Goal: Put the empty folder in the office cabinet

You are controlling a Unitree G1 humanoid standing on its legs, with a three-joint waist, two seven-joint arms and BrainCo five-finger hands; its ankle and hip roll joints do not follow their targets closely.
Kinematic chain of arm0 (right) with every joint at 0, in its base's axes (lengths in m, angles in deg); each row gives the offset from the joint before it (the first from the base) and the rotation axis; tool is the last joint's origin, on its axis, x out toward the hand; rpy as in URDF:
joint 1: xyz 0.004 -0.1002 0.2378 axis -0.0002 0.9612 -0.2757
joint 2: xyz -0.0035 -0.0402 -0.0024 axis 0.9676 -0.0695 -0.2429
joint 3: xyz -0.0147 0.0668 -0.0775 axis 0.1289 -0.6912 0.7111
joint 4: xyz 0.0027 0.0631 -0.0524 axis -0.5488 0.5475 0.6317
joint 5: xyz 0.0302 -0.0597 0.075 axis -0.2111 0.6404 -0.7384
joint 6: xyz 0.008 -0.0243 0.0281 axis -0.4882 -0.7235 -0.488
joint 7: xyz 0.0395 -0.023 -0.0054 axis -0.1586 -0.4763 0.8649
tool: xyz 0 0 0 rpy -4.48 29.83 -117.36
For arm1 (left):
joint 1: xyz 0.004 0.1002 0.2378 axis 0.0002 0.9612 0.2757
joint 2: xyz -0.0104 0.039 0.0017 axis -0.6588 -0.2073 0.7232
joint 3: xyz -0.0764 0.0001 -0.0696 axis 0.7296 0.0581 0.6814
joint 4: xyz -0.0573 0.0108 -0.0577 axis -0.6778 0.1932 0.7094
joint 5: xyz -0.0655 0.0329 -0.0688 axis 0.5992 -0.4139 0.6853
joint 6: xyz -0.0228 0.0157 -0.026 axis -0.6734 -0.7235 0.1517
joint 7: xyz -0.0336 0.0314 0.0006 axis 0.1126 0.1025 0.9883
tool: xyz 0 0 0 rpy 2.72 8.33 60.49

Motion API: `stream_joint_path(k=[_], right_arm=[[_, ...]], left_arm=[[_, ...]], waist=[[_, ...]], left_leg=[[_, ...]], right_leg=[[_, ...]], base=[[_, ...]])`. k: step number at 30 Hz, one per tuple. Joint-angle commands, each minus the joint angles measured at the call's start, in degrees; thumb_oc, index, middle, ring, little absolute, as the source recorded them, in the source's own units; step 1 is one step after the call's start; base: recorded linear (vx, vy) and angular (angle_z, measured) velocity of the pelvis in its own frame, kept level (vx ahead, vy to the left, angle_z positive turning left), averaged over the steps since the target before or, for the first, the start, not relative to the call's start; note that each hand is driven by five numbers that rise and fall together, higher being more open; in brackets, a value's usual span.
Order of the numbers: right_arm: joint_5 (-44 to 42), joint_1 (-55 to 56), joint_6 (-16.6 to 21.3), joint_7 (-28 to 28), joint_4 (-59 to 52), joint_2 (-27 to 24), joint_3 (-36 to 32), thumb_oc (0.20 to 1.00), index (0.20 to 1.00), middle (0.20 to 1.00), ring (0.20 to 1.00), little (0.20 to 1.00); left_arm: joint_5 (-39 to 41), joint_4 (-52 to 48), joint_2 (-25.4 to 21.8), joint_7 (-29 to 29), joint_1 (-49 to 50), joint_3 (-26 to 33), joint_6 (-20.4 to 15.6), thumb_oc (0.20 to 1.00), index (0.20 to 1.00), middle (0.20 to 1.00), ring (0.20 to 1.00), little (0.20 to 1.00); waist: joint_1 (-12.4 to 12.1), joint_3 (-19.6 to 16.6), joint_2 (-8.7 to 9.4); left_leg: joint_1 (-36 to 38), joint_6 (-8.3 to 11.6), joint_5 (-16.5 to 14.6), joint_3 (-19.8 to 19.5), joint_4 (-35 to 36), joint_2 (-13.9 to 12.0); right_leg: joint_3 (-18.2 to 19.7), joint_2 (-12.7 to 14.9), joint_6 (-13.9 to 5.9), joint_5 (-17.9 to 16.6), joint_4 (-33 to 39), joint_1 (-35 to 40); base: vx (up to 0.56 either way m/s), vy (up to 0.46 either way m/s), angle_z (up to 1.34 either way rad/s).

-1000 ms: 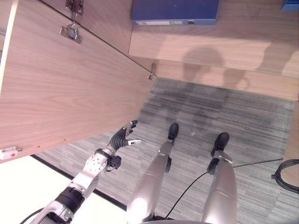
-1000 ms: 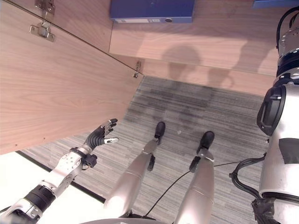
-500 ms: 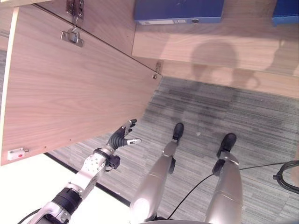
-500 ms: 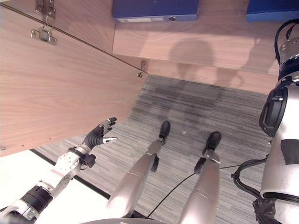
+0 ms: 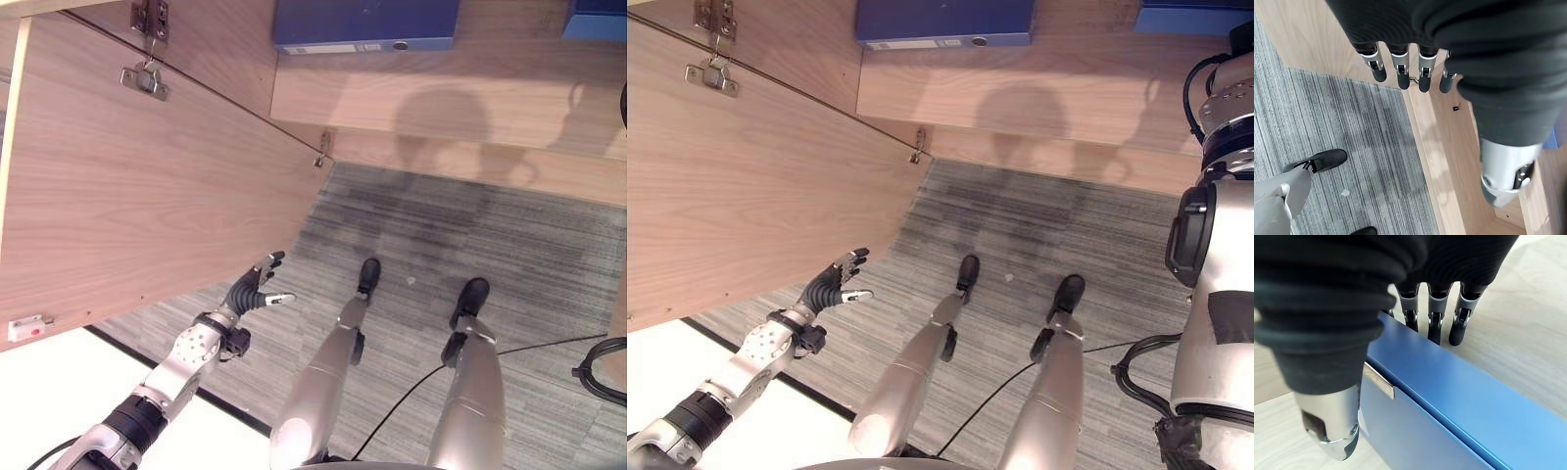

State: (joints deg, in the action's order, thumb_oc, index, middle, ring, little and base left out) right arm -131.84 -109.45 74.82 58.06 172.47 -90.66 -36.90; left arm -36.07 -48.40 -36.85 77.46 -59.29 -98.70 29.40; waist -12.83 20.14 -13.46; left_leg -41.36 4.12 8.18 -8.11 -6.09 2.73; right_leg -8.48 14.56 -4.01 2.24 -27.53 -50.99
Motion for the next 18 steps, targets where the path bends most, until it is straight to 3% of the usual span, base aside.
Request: stream_joint_path(k=[1, 6, 10, 11, 18], right_arm=[[3.81, 0.09, 0.54, 0.41, -0.64, -0.94, 4.5, 1.0, 1.0, 1.0, 1.0, 1.0], [6.02, -0.07, -1.08, 0.97, 0.07, -1.61, 6.04, 1.0, 1.0, 1.0, 1.0, 1.0], [11.1, 0.31, -6.2, 1.1, 5.09, -3.6, 7.67, 1.0, 1.0, 1.0, 1.0, 1.0], [11.71, 1.78, -7.52, 0.49, 6.92, -4.19, 6.22, 1.0, 1.0, 1.0, 1.0, 1.0], [9.06, 12.83, -7.55, -3.97, 7.99, -1.41, -3.67, 1.0, 1.0, 1.0, 1.0, 1.0]], left_arm=[[0.93, -2.39, -3.59, 0.87, 3.46, -0.08, -1.98, 1.0, 1.0, 1.0, 1.0, 1.0], [0.91, -2.52, -3.87, 0.77, 4.12, 0.0, -2.07, 1.0, 1.0, 1.0, 1.0, 1.0], [-0.38, -2.77, -4.22, 0.64, 4.43, -0.46, -1.68, 1.0, 1.0, 1.0, 1.0, 1.0], [-2.15, -2.46, -4.4, 0.75, 4.3, -0.9, -1.54, 1.0, 1.0, 1.0, 1.0, 1.0], [-3.5, -0.77, -1.45, 1.78, 4.92, -0.52, -1.12, 1.0, 1.0, 1.0, 1.0, 1.0]], waist=[[-1.59, -2.3, 0.91], [-1.52, -2.32, 0.89], [-1.52, -2.17, 0.92], [-1.48, -2.04, 0.81], [-1.51, -1.53, 0.64]], left_leg=[[7.05, 1.4, -11.03, -0.01, 2.31, -2.16], [7.45, 1.53, -10.71, 0.06, 3.02, -2.23], [7.54, 1.51, -10.59, -0.09, 3.04, -2.23], [7.96, 1.47, -10.61, -0.2, 3.04, -2.3], [10.97, 1.29, -10.46, -0.99, 4.43, -2.88]], right_leg=[[1.83, 0.34, -5.22, 11.8, -3.06, 7.99], [1.82, 0.25, -5.2, 11.62, -2.66, 8.2], [1.62, 0.34, -5.12, 11.54, -2.86, 8.34], [1.34, 0.31, -5.15, 11.56, -2.91, 8.8], [0.52, -0.22, -5.2, 11.5, -1.42, 11.88]], base=[[0.0, 0.0, 0.0], [0.0, 0.0, 0.0], [0.0, -0.01, 0.0], [0.01, -0.045, 0.0], [0.01, -0.024, -0.02]])
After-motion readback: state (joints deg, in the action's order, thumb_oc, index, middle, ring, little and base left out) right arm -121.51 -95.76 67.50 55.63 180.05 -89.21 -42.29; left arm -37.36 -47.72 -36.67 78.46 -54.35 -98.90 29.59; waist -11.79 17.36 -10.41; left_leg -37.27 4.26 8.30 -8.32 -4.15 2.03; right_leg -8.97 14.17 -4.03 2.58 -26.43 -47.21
